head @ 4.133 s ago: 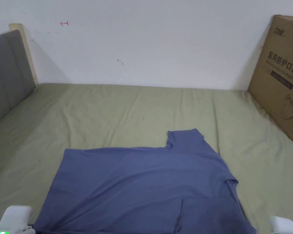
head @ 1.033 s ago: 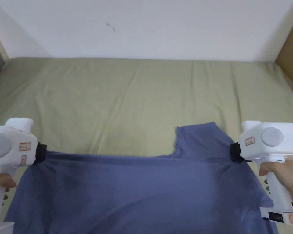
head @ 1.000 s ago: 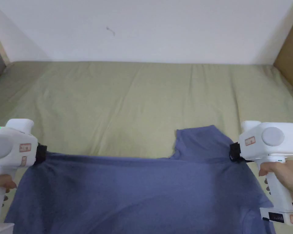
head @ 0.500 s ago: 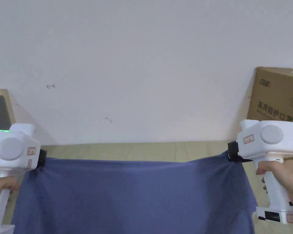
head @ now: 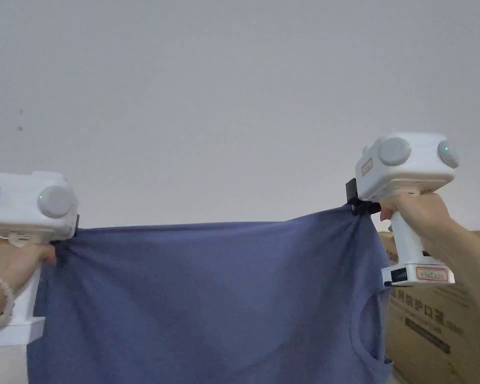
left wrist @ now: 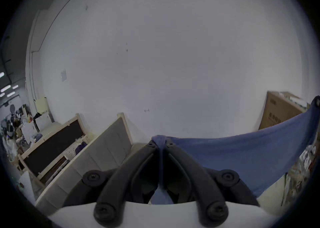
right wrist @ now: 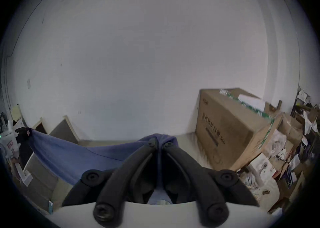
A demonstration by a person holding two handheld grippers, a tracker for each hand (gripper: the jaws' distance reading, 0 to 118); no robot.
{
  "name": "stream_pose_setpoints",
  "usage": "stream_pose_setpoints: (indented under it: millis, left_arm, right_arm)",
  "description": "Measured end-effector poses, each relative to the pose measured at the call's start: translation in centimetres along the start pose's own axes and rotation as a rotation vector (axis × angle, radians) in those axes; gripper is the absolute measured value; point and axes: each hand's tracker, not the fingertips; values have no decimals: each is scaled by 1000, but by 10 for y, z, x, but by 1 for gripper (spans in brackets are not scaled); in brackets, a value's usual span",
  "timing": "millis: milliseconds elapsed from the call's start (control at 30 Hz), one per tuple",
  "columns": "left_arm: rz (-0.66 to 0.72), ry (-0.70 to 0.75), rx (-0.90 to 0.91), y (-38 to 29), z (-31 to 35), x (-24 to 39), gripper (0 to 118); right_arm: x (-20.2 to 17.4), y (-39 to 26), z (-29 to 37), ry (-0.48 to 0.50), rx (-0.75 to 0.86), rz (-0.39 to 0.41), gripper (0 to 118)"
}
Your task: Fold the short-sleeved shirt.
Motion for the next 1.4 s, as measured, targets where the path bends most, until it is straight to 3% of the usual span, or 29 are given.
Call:
stream_pose_setpoints:
  millis: [100,167,400,567,800,1000,1167,1233,1400]
  left_arm:
    - [5,23,51,26,-2,4,2]
    - [-17,40,91,35,1,8,3]
    - [-54,29,65,-2,-32,24,3]
    - [-77,21,-78,-93,-90,46,2]
    - [-141,15,-338,-276,-180,85,2]
    - [-189,-2,-571,-412,-213,99,2]
    - [-159,-22,-626,-462,-191,77,2]
    - [-97,-47,-626,-469,-172,63,3]
    - [-134,-48,-602,-476,-95,38,3]
  right_arm:
    - [3,25,11,11,50,-31,4]
    - [2,34,14,-10,61,-10,4]
    - [4,7,-17,-10,29,13,4]
    - [6,-69,-93,-25,-158,43,4]
    - [10,-242,-226,-40,-492,32,4]
    - [18,-375,-292,-40,-732,62,4]
    - [29,-429,-283,-42,-790,58,4]
    - [35,-440,-255,-18,-765,30,4]
    - [46,-466,-172,13,-715,8,4]
